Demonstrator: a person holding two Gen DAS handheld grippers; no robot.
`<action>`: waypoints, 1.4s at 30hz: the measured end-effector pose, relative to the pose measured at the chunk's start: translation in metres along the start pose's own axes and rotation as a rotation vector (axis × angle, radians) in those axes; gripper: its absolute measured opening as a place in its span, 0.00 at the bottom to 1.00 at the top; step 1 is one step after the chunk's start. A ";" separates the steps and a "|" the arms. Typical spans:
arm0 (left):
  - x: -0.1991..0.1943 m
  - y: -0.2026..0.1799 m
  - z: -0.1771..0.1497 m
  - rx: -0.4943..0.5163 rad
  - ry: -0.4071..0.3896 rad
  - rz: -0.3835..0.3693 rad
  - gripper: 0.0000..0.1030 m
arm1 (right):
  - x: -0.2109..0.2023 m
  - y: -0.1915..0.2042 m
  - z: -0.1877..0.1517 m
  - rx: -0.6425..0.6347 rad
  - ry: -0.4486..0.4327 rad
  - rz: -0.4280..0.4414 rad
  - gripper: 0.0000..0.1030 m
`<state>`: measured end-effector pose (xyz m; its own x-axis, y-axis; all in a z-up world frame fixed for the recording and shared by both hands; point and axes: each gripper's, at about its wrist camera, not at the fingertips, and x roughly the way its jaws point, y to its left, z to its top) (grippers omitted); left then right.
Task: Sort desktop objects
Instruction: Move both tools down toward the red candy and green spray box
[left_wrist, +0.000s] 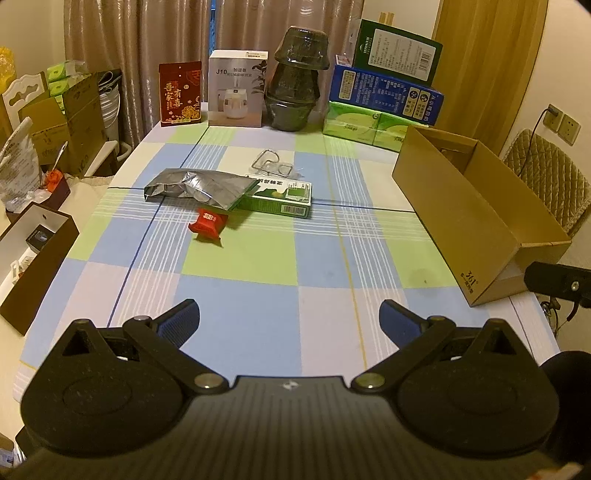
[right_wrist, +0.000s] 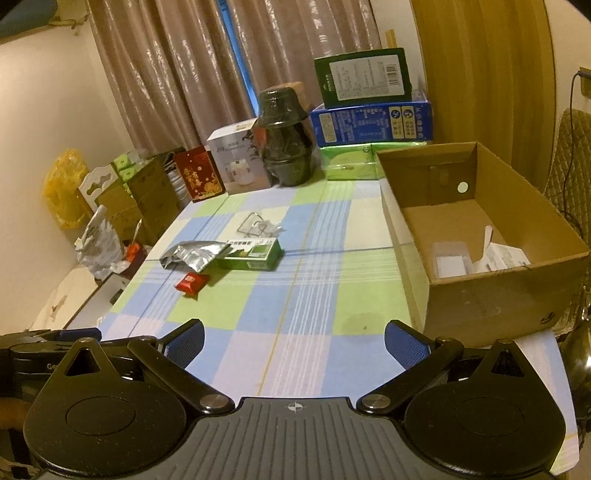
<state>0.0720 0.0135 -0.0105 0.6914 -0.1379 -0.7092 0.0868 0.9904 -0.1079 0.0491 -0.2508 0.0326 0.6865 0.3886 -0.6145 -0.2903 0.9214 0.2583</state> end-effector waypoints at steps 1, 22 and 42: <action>0.000 0.000 0.000 0.001 0.000 0.000 0.99 | 0.001 0.001 0.000 -0.003 0.002 0.001 0.98; 0.002 0.005 -0.003 -0.008 0.005 -0.002 0.99 | 0.027 0.022 -0.009 -0.062 0.083 0.032 0.98; 0.036 0.050 0.039 0.115 -0.010 0.068 0.99 | 0.096 0.041 0.025 -0.407 0.111 0.058 0.98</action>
<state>0.1298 0.0589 -0.0142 0.7053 -0.0705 -0.7054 0.1205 0.9925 0.0214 0.1192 -0.1757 0.0029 0.5918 0.4164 -0.6902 -0.5812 0.8137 -0.0073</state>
